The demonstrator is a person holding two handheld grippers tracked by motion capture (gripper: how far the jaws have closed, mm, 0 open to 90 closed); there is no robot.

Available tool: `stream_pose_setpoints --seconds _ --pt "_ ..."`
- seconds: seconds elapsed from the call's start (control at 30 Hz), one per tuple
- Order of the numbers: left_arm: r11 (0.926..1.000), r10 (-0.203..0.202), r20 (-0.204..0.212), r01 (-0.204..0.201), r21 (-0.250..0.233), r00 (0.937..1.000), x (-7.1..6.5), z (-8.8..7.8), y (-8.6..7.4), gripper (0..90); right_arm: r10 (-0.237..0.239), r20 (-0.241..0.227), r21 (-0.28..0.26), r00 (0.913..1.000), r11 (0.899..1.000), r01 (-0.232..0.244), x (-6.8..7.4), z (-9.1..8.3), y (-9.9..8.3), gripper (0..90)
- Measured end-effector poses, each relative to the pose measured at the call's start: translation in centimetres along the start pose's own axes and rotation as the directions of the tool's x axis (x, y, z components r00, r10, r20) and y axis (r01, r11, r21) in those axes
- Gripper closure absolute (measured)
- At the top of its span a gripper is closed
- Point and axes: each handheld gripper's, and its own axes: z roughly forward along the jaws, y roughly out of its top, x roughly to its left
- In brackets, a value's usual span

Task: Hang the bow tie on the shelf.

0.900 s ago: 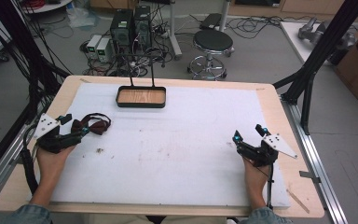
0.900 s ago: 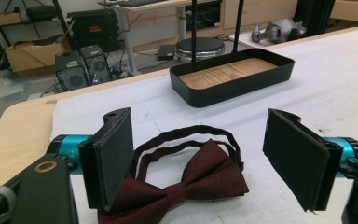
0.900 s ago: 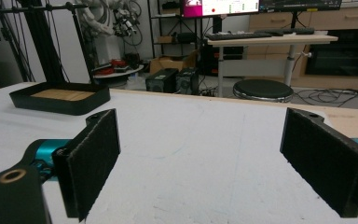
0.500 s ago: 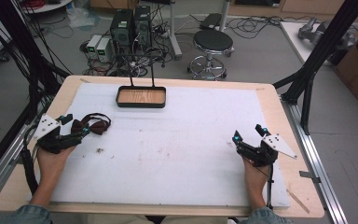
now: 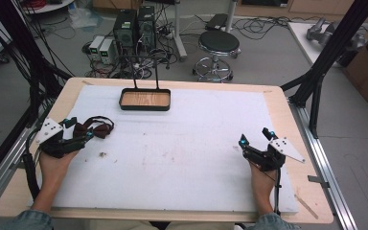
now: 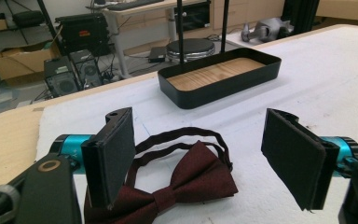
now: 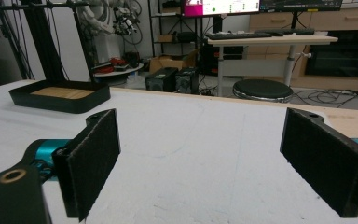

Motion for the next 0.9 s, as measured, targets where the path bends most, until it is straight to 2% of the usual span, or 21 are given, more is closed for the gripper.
stream_pose_setpoints --seconds 0.23,0.37,0.5,0.7,0.83,0.87,0.9 --pt "1.0000 0.001 -0.010 -0.001 0.003 0.9999 0.3 -0.1 0.0 27.5 0.003 -0.002 0.003 1.0000 1.000 -0.003 0.0 0.0 0.0 11.2" --pt "0.9998 -0.012 -0.019 0.013 0.016 0.9997 0.8 0.0 -0.2 28.0 0.005 -0.004 0.002 1.0000 1.000 -0.005 0.0 0.0 0.0 11.2" --pt "0.9996 -0.006 -0.020 0.006 0.027 0.9998 1.1 0.2 -0.3 29.3 0.005 -0.005 0.003 1.0000 1.000 -0.005 0.0 0.0 0.0 11.2" --pt "0.9961 0.008 -0.039 -0.005 0.088 0.9992 2.1 0.8 -0.6 33.5 -0.001 -0.004 0.003 1.0000 1.000 0.001 0.0 0.1 0.0 11.2" --pt "0.9937 0.008 -0.036 -0.004 0.112 0.9993 2.6 1.2 -0.9 38.8 0.006 -0.003 0.005 1.0000 1.000 -0.006 0.0 0.1 -0.1 11.2" --pt "0.9925 0.009 -0.025 -0.005 0.122 0.9997 2.7 1.4 -1.1 41.4 0.006 -0.003 0.005 1.0000 1.000 -0.006 0.0 0.1 -0.1 11.2" --pt "0.9915 0.020 -0.027 -0.016 0.129 0.9994 2.7 1.5 -1.2 42.6 0.003 -0.003 0.006 1.0000 1.000 -0.003 -0.1 0.1 -0.1 11.2"
